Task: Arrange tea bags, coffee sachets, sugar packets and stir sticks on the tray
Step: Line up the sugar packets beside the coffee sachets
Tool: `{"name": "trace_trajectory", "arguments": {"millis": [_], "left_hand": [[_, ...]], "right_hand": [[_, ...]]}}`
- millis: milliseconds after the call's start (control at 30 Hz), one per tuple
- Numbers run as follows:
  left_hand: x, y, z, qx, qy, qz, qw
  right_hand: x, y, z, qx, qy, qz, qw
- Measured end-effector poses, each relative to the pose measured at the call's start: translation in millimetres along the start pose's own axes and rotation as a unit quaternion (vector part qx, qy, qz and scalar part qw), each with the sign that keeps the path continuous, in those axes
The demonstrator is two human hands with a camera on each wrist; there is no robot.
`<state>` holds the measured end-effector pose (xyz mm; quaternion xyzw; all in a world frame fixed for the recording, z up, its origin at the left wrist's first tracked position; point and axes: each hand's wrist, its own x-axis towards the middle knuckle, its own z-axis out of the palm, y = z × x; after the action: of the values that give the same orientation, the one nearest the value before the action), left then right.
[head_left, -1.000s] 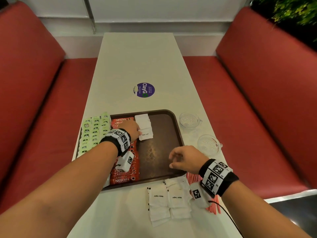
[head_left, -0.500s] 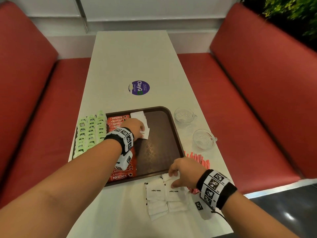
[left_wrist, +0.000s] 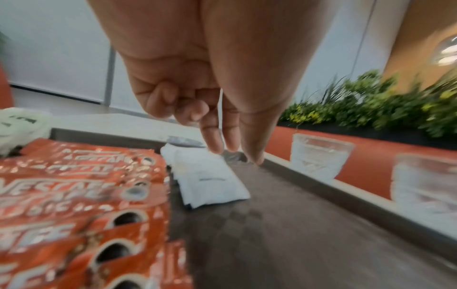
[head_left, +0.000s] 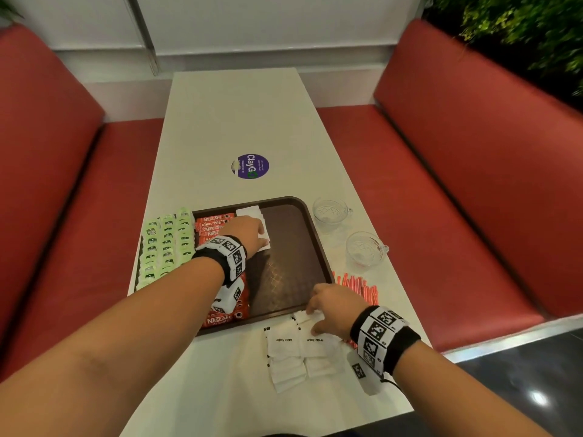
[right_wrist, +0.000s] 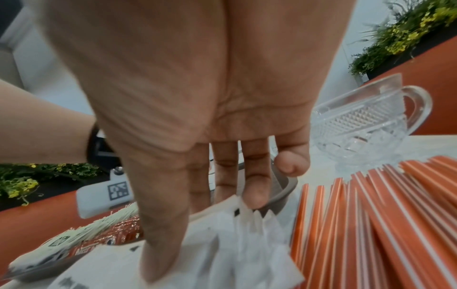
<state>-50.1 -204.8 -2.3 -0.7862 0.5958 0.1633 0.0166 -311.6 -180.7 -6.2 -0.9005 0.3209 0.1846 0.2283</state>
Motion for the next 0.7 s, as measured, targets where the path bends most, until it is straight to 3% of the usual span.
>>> {"name": "trace_trajectory", "arguments": {"millis": [100, 333, 467, 700], "left_hand": [[-31, 13, 1, -0.053, 0.01, 0.057, 0.997], [-113, 39, 25, -0.023, -0.112, 0.176, 0.978], [-125, 40, 51, 0.029, -0.135, 0.181, 0.974], [-133, 43, 57, 0.006, -0.119, 0.158, 0.98]], "right_hand": [[-2, 0, 2, 0.008, 0.014, -0.001, 1.0], [-8, -3, 4, 0.023, 0.041, 0.004, 0.999], [-10, -6, 5, 0.021, 0.059, 0.014, 0.998], [-13, -13, 15, 0.048, 0.057, 0.051, 0.996]]}}
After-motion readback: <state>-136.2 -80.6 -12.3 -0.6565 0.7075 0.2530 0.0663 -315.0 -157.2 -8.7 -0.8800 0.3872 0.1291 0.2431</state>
